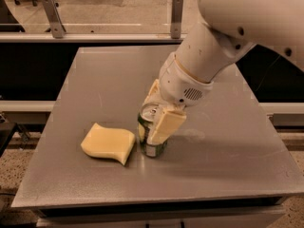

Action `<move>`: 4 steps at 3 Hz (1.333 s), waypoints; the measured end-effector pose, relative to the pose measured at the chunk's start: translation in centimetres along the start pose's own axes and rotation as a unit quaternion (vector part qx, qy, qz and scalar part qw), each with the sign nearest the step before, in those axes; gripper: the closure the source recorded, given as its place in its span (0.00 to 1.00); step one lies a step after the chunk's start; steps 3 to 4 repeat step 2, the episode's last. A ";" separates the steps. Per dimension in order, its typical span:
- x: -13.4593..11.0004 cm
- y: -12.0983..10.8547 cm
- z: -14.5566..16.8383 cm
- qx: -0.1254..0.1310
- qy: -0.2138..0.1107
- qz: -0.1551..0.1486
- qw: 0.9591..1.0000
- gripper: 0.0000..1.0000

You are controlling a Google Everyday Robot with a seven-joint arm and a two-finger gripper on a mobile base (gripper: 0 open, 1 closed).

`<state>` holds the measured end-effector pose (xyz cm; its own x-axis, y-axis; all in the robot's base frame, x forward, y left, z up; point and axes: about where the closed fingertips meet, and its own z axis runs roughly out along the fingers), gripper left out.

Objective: Move green can near sponge

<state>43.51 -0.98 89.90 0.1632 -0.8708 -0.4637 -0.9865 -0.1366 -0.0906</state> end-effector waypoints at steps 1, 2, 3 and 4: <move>-0.1 0.0 0.0 0.001 0.000 -0.001 1.000 0.00; -0.1 0.0 0.0 0.001 0.000 -0.001 1.000 0.00; -0.1 0.0 0.0 0.001 0.000 -0.001 1.000 0.00; -0.1 0.0 0.0 0.001 0.000 -0.001 1.000 0.00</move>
Offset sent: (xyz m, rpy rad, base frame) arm -0.0004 0.0005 0.0008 -0.0003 -0.0021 0.0007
